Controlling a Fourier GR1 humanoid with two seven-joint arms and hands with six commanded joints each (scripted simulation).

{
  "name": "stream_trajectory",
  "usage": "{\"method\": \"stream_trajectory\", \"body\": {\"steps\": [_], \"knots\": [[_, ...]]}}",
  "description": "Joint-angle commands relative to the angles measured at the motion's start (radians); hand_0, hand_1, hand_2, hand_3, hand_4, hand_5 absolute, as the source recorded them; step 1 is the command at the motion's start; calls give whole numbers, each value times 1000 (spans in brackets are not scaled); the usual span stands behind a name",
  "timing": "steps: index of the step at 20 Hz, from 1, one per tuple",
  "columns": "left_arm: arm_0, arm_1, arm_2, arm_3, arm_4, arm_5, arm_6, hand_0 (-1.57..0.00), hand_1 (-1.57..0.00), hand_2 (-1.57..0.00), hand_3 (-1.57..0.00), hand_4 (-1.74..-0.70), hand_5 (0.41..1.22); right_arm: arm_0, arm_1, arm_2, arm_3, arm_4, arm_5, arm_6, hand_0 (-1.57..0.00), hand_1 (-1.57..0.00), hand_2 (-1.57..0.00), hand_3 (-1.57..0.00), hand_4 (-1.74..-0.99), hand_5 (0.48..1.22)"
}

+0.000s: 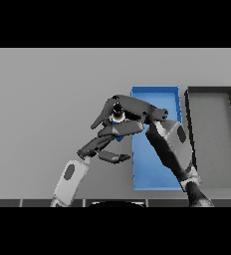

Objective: Pick up the blue pipe and place it into the blue bin.

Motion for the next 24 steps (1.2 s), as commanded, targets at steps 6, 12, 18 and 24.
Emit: {"method": "stream_trajectory", "body": {"steps": [6,12,18,24], "knots": [[24,19,-6,-43,0,-5,-18,0,0,0,0,-948,466,-172,-82,-160,178,81,-78,-83,-1571,-1571,-1571,-1571,-1498,1221],[30,19,3,-58,9,-2,10,1,1,1,1,-950,472,-151,-142,-240,345,272,-90,-107,-1571,-1571,-1571,-1571,-1499,1221],[21,28,9,-44,1,1,-11,1,1,1,1,-939,460,-27,-160,-268,396,401,-91,-61,-1571,-1571,-1571,-1571,-1500,1221],[8,37,15,-33,-17,17,-44,1,1,1,1,-928,465,119,-152,-275,372,512,-145,51,-1571,-1571,-1571,-1571,-1500,1221]]}}
